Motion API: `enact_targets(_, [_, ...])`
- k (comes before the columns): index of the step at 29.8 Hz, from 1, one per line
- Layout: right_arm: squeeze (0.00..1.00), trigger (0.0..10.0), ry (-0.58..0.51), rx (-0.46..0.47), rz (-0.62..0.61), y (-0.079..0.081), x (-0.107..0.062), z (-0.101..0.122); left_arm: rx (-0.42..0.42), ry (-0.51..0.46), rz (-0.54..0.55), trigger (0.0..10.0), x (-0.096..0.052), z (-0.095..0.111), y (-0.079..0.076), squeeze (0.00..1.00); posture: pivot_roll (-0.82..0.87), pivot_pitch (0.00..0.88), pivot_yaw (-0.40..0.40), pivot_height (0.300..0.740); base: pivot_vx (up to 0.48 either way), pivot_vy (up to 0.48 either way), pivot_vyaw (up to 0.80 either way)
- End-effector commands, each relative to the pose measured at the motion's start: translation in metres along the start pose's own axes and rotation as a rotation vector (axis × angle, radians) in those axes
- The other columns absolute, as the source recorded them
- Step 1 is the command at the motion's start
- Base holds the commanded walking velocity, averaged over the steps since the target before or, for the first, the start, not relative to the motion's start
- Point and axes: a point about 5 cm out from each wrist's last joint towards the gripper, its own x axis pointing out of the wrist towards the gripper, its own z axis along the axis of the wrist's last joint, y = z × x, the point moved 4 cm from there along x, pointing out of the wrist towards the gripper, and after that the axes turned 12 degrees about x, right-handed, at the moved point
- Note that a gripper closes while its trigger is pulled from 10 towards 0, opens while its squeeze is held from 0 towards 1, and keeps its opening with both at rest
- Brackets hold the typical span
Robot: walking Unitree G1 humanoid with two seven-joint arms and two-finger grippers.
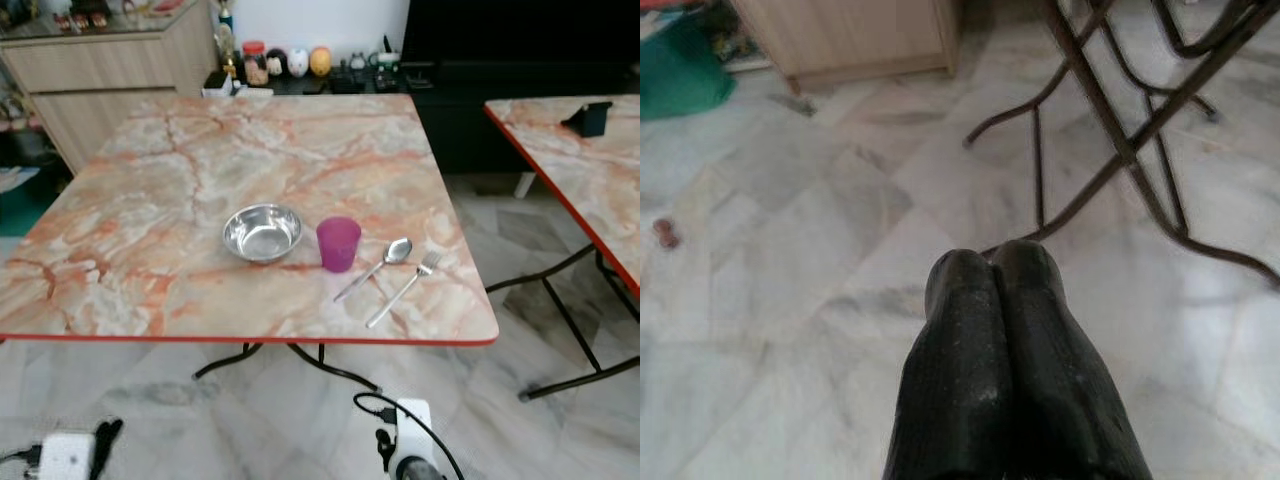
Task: Setting the table
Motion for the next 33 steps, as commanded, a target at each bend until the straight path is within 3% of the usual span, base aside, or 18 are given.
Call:
enact_targets(1, [0.00,10.0,-0.008,0.015,-0.008,-0.002,0.001,0.004,0.024,-0.058,0.061,10.0,-0.001,0.023,0.017,0.00,-0.03,0.000,0.033,0.732,0.000,0.000,0.00])
enact_targets(3, [0.00,10.0,-0.010,0.015,-0.012,-0.003,0.001,0.005,0.022,-0.075,0.136,10.0,0.000,0.032,0.030,0.00,-0.02,0.000,0.026,0.732,0.000,0.000,0.00])
enact_targets(7, [0.00,10.0,0.003,0.017,-0.024,-0.009,0.000,0.004,0.083,-0.219,0.336,10.0,0.016,0.085,0.079,0.00,-0.01,0.000,0.008,0.732,0.000,0.000,0.00])
enact_targets(9, [0.00,10.0,0.007,0.017,-0.027,-0.010,0.000,0.003,0.082,-0.254,0.357,10.0,0.021,0.098,0.085,0.00,-0.01,0.000,0.009,0.732,0.000,0.000,0.00])
enact_targets(11, [0.00,10.0,0.015,0.019,-0.034,-0.013,-0.001,0.001,0.070,-0.318,0.357,10.0,0.031,0.124,0.089,0.00,-0.01,0.000,0.009,0.732,0.000,0.000,0.00])
enact_targets(13, [0.00,10.0,0.023,0.022,-0.041,-0.016,-0.002,-0.002,0.084,-0.340,0.266,10.0,0.045,0.140,0.079,0.00,-0.01,0.000,0.009,0.732,0.000,0.000,0.00])
enact_targets(14, [0.00,10.0,0.023,0.022,-0.041,-0.016,-0.002,-0.002,0.084,-0.340,0.266,10.0,0.045,0.140,0.079,0.00,-0.01,0.000,0.009,0.732,0.000,0.000,0.00])
enact_targets(15, [0.00,10.0,0.032,0.022,-0.045,-0.017,-0.002,-0.005,0.128,-0.371,0.154,10.0,0.056,0.154,0.064,0.00,-0.02,0.000,0.015,0.732,0.000,0.000,0.00])
enact_targets(16, [0.00,10.0,0.034,0.023,-0.047,-0.018,-0.002,-0.006,0.125,-0.385,0.129,10.0,0.060,0.160,0.060,0.00,-0.02,0.000,0.016,0.732,0.000,0.000,0.00])
enact_targets(20, [0.00,10.0,0.044,0.032,-0.059,-0.020,-0.003,-0.010,-0.011,-0.418,0.127,10.0,0.074,0.180,0.054,0.00,-0.02,0.000,0.015,0.732,0.000,0.000,0.00])
enact_targets(23, [0.00,10.0,0.056,0.035,-0.066,-0.021,-0.004,-0.014,0.001,-0.433,0.103,10.0,0.081,0.188,0.045,0.00,-0.03,0.000,0.012,0.732,0.000,0.000,0.00])
enact_targets(26, [0.00,10.0,0.066,0.035,-0.069,-0.022,-0.005,-0.017,-0.051,-0.452,0.094,10.0,0.085,0.199,0.037,0.00,-0.03,0.000,0.009,0.732,0.000,0.000,0.00])
enact_targets(33, [0.00,10.0,0.102,0.015,-0.088,-0.027,-0.008,-0.028,-0.059,-0.461,0.067,10.0,0.088,0.204,0.028,0.00,-0.03,0.000,0.017,0.732,0.000,0.000,0.00])
